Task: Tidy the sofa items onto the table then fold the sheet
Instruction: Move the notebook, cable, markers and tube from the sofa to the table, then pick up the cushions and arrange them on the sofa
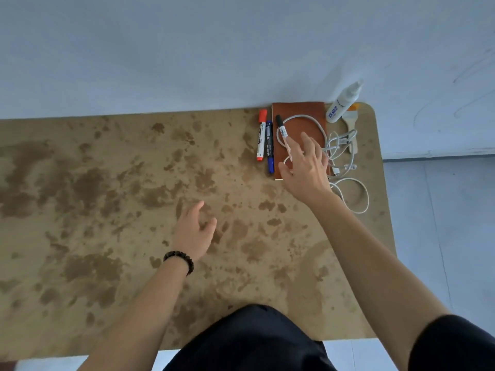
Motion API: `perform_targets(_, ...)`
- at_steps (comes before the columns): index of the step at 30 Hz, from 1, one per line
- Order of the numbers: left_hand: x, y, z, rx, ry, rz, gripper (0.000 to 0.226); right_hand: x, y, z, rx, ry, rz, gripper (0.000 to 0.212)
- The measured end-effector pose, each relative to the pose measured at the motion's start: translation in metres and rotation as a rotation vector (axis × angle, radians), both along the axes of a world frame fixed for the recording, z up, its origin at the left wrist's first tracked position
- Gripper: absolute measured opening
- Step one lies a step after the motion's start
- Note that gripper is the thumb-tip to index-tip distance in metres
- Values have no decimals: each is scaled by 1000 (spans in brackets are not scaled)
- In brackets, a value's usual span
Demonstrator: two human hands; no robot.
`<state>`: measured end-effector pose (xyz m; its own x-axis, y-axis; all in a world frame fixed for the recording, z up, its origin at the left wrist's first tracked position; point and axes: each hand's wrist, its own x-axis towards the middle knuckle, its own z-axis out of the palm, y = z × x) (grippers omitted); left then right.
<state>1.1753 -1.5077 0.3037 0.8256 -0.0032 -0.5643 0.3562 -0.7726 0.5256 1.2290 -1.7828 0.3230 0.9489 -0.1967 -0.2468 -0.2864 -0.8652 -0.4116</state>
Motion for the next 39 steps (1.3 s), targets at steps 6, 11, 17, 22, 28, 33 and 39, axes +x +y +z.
perform_targets(6, 0, 34, 83, -168, -311, 26, 57, -76, 28, 81, 169, -202, -137, 46)
perform_targets(11, -46, 72, 151, -309, -504, 16, 60, -170, 68, 135, 314, -390, -331, 43)
perform_targets(17, -130, 115, 178, -416, -545, 109, 62, -270, 106, 155, 398, -483, -398, 43)
perform_targets(22, -194, 138, 188, -451, -573, 346, 59, -289, 107, 171, 386, -484, -241, 53)
perform_targets(28, -283, 144, 191, -307, -666, 643, 58, -287, 107, 169, 451, -433, 90, 55)
perform_targets(33, -393, 127, 186, -115, -683, 888, 58, -314, 123, 135, 519, -280, 325, 50)
perform_targets(39, -549, 108, 196, 50, -660, 1236, 60, -373, 194, 118, 564, -26, 703, 65)
